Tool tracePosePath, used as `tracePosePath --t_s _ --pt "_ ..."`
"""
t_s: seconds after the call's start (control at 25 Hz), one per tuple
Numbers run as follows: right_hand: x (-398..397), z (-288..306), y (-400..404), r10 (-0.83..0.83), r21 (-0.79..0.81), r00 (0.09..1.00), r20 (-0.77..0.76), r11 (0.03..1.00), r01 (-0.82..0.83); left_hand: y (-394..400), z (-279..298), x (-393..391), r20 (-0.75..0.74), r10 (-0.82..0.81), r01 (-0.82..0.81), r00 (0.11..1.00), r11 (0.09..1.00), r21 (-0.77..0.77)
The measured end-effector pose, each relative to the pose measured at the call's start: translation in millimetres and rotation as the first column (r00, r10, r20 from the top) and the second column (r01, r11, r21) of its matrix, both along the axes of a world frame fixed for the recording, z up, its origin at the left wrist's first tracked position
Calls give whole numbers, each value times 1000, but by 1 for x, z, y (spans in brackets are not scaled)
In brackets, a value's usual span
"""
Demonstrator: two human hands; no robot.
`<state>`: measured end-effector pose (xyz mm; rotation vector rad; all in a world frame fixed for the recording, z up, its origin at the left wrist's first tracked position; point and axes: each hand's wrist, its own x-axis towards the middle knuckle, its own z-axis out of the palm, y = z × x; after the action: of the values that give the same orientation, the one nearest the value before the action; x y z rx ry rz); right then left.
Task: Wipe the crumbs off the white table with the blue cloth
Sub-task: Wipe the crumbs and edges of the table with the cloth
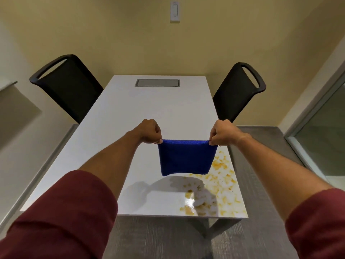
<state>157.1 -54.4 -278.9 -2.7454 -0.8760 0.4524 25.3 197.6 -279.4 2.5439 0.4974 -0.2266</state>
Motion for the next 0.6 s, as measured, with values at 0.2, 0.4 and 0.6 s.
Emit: tracePosePath --t_s 0.2,0.4,0.6 --pt "23 -8 -24 105 -16 991 -87 994 -107 -32 -9 4 -55 55 -56 997 998 -26" --pt "47 0 -34 80 -56 899 -431 992 -115 -44 -4 12 -180 64 -91 982 985 -148" --pt "60 -42 -29 -26 -173 790 -612 980 -102 -41 -43 24 -346 -5 -88 938 964 -252"
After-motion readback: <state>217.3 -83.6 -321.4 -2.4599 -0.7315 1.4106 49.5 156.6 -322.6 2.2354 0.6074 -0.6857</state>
